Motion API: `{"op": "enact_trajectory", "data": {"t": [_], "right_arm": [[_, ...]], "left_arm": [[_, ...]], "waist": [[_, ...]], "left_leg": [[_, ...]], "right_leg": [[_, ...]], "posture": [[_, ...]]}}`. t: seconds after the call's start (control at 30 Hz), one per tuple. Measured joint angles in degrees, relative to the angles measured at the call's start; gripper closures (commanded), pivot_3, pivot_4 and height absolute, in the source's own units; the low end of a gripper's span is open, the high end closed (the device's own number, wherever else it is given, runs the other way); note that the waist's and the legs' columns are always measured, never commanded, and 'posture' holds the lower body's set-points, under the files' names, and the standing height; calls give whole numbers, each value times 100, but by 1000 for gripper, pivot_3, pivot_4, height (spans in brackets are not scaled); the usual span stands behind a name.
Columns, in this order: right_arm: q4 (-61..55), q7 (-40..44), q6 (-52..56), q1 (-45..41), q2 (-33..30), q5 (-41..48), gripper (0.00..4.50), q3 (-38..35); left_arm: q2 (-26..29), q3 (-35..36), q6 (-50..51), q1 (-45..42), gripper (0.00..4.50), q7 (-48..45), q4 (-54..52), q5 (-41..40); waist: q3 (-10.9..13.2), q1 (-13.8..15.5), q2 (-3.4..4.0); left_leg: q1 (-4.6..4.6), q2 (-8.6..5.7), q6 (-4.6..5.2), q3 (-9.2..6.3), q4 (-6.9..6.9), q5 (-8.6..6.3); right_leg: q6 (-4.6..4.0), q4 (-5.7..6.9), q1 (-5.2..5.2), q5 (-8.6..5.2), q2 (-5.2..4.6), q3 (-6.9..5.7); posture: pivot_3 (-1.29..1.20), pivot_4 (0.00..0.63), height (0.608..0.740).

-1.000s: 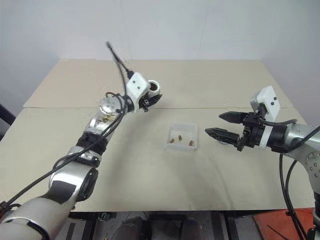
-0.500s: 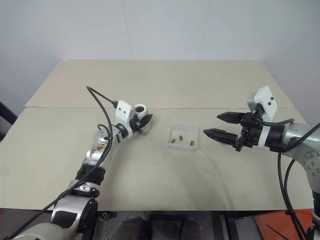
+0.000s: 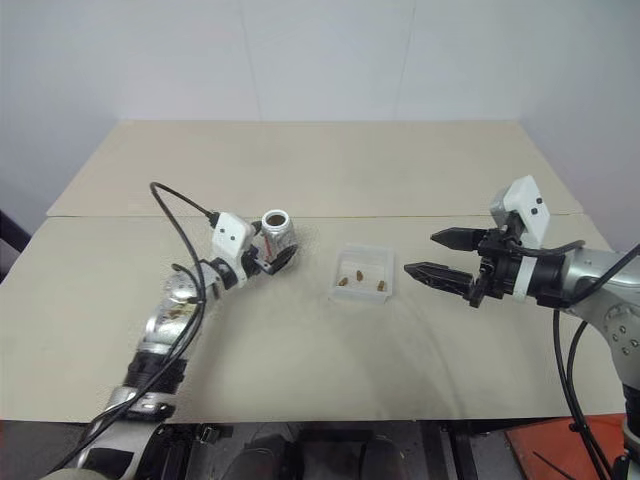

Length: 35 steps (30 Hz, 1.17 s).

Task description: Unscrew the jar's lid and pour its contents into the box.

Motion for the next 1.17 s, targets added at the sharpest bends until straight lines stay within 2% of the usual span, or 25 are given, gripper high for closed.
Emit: {"op": "enact_trajectory", "data": {"t": [0.2, 0.3, 0.43, 0.57, 0.77, 1.0, 1.17], "right_arm": [[50, 124, -62, 103, 0, -85, 0, 22], [52, 209, -126, 213, 0, -130, 0, 1], [76, 361, -237, 394, -12, -150, 0, -163], [245, 594, -368, 400, -242, -221, 0, -298], [511, 993, -647, 532, -461, -427, 0, -353], [626, 1116, -716, 559, -573, -459, 0, -611], [596, 1200, -955, 881, -563, -588, 0, -765]], "left_arm": [[1246, 17, 868, 582, 15, -1148, -1421, -537], [1812, 342, 1253, 730, 15, -1578, -1813, -1005], [2792, 1141, 1367, 688, 15, -2506, -1902, -1759], [3423, 1576, 1356, -21, 15, -3350, -1406, -2347], [3461, 1279, 917, -342, 15, -3998, -619, -2293], [3206, 1141, 680, -390, 15, -3988, -559, -2255], [3133, 1142, 685, -384, 15, -3929, -573, -2257]], "waist": [[-2, 1, 4], [-2, 3, 3], [-2, -10, 4], [-2, 12, 4], [-2, -2, 5], [-2, -3, 4], [-2, 2, 4]], "left_leg": [[4, 2, 0, 1, -4, 0], [4, 3, -1, 0, -6, 0], [8, 3, -1, 7, -11, 0], [21, -1, 0, 6, -12, 0], [17, -1, 0, 18, -15, 0], [16, 2, 0, 17, -15, -1], [16, 1, 0, 17, -16, -1]], "right_leg": [[-1, -3, 2, -1, 0, 1], [-2, -2, 2, -1, 1, 0], [-3, -4, 0, -2, 1, 2], [-4, -6, 14, -3, 2, -3], [-4, -7, 6, -3, 6, 3], [-4, -7, 6, -3, 6, 5], [-4, -8, 6, -3, 6, 5]], "posture": [[0, 150, 740], [0, 150, 740], [0, 150, 740], [0, 150, 740], [0, 150, 740], [0, 150, 740], [0, 150, 740]]}}
